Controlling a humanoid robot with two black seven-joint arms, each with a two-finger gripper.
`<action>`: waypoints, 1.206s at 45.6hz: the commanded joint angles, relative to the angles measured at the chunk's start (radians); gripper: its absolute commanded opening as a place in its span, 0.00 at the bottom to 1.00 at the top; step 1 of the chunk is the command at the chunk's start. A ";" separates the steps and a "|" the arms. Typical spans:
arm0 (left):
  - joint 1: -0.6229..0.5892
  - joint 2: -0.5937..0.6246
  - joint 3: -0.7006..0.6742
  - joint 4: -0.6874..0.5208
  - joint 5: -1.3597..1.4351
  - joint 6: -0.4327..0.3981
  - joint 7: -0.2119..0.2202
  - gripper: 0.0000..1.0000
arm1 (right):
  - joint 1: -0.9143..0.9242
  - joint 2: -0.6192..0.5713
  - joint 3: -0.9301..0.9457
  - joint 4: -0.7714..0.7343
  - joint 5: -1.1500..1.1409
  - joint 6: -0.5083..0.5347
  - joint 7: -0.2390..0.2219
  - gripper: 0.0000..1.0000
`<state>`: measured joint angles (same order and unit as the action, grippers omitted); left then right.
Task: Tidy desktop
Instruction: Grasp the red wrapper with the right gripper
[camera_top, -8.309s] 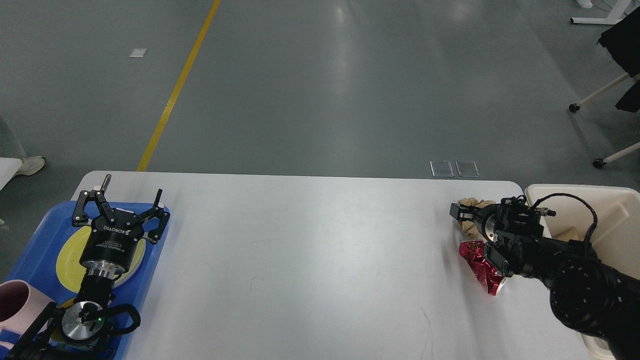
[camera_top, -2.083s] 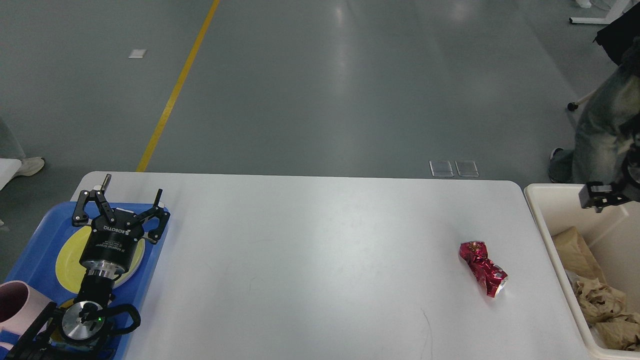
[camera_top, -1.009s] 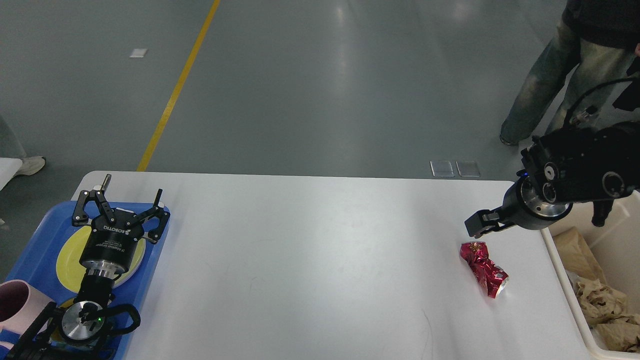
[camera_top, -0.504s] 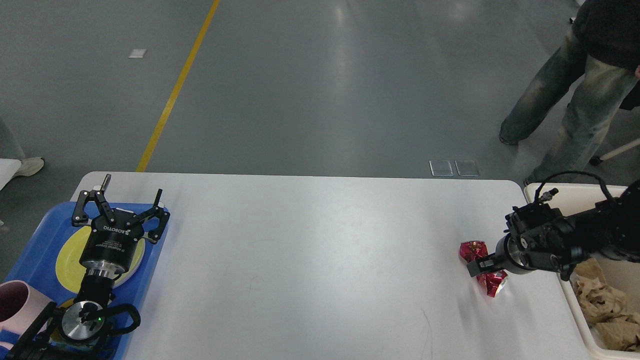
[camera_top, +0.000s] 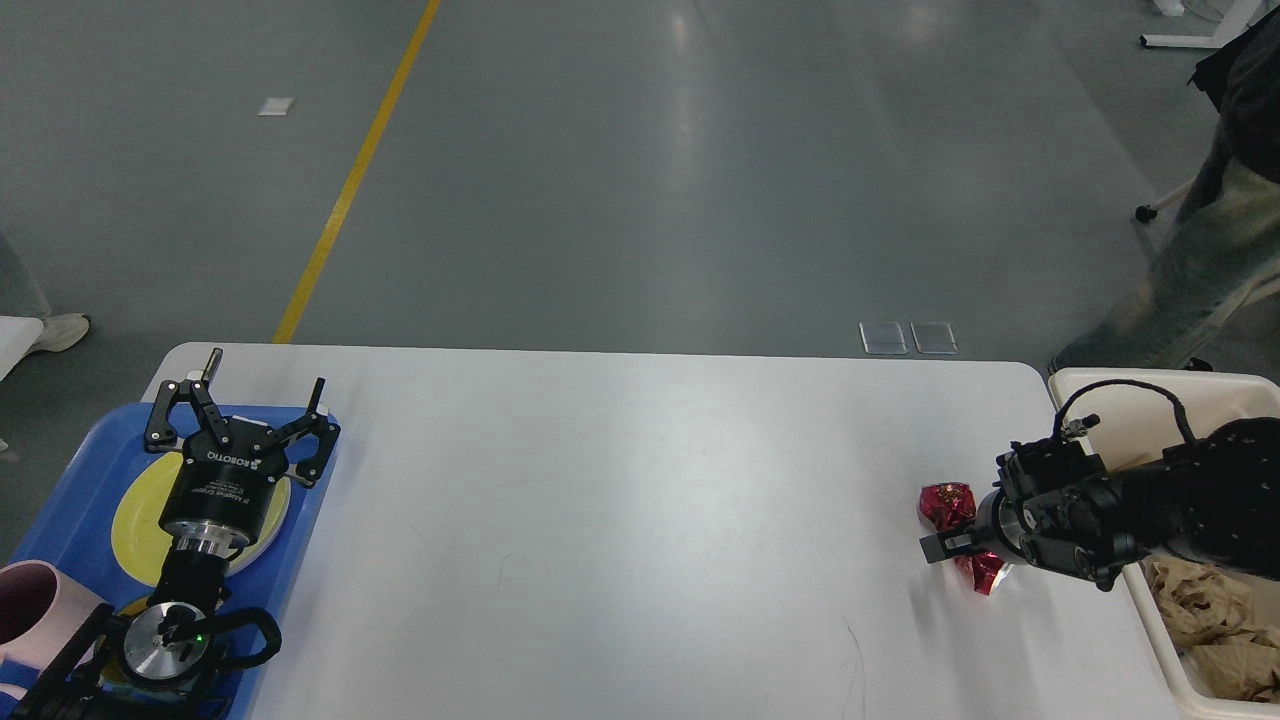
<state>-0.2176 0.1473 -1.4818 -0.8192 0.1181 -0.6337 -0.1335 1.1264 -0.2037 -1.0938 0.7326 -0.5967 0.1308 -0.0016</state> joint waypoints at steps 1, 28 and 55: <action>0.000 0.000 0.000 -0.001 -0.001 0.000 0.000 0.97 | -0.007 0.004 0.005 -0.001 0.000 -0.007 0.000 0.99; 0.000 0.000 0.000 -0.001 -0.001 0.002 0.000 0.97 | -0.033 0.004 0.028 -0.015 0.106 -0.053 0.000 0.23; 0.000 0.000 0.000 -0.001 0.000 0.000 0.000 0.97 | -0.011 -0.008 0.031 0.025 0.181 -0.034 -0.005 0.00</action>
<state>-0.2174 0.1473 -1.4818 -0.8202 0.1182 -0.6334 -0.1335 1.1140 -0.2111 -1.0633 0.7538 -0.4186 0.0945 -0.0059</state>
